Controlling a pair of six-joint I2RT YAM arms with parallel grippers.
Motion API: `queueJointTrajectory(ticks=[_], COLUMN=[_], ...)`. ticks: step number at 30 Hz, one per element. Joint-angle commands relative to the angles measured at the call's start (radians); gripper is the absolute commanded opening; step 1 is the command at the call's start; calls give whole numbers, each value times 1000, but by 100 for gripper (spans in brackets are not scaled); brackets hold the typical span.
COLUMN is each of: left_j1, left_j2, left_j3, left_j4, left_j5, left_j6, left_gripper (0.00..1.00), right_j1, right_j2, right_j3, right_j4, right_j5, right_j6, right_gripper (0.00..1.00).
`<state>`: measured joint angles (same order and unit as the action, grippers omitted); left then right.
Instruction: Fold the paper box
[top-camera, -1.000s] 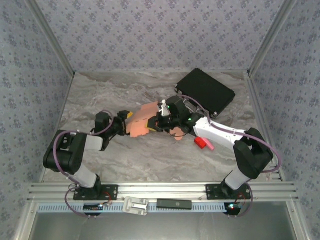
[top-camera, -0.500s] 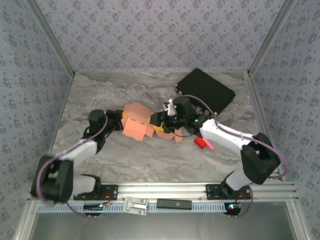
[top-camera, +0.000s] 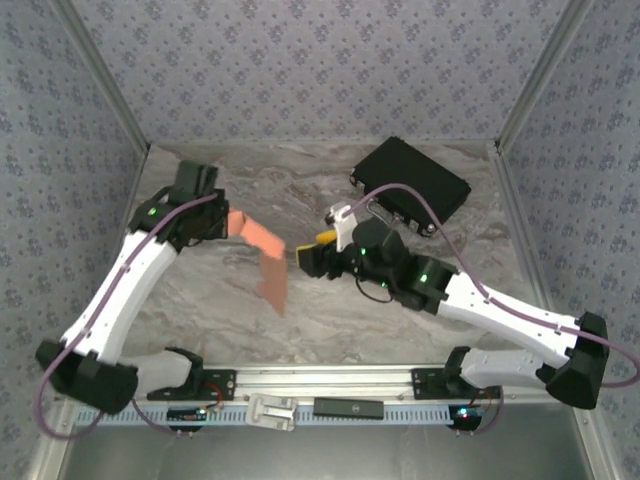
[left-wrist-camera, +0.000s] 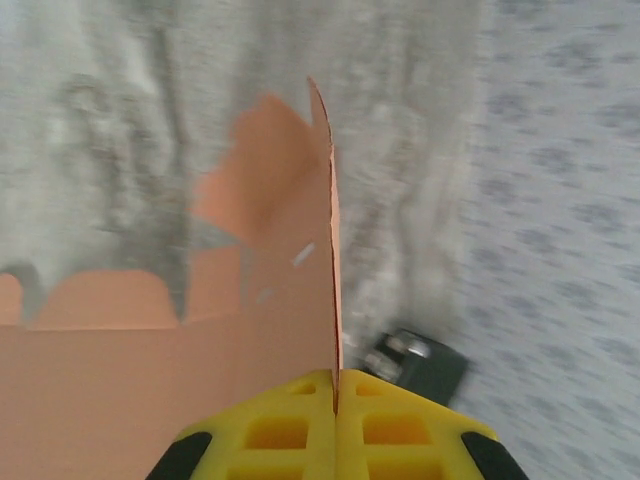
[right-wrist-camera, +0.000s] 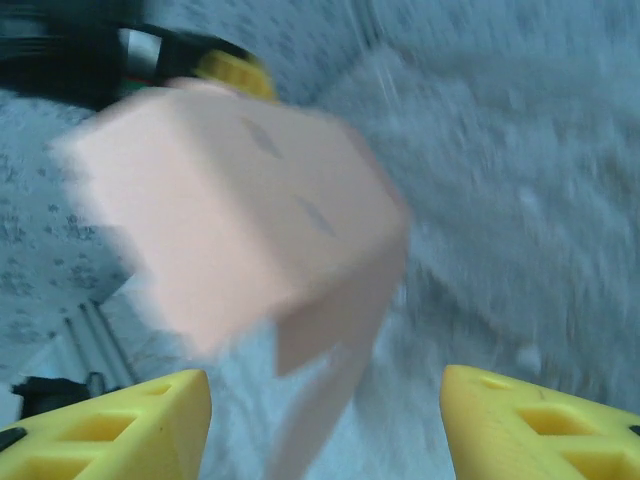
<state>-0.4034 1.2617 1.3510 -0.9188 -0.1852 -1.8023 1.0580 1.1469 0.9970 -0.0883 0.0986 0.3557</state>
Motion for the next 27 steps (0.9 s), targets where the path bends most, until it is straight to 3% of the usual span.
queueJointTrajectory(ticks=[1,3,6,13,21,27], left_j1=[-55,-85,-104,-134,-142,-149], left_j2=[44,64,84,107,99,103], left_j3=[95,114,119,145,163,183], left_j4=[-369,-388,-388,-414,-429,-429], left_j5=[-165,-208,-222,-249,-277,-286], left_j6=[-91,-123,-137,-142,-138,-132], left_gripper=[0,0,0,0,0,0], right_j1=[112,182,261,307,302,252], right_j2=[24,57,133,294,244,235], right_j3=[-108,-144,-98,-2,14,53], right_j4=[298,432,447,509,478,281], right_j5=[243,294,469,732,762,697], right_j6=[-367,-469,-556,-812,-812,-687], right_gripper=[66,69,70,73,72,72])
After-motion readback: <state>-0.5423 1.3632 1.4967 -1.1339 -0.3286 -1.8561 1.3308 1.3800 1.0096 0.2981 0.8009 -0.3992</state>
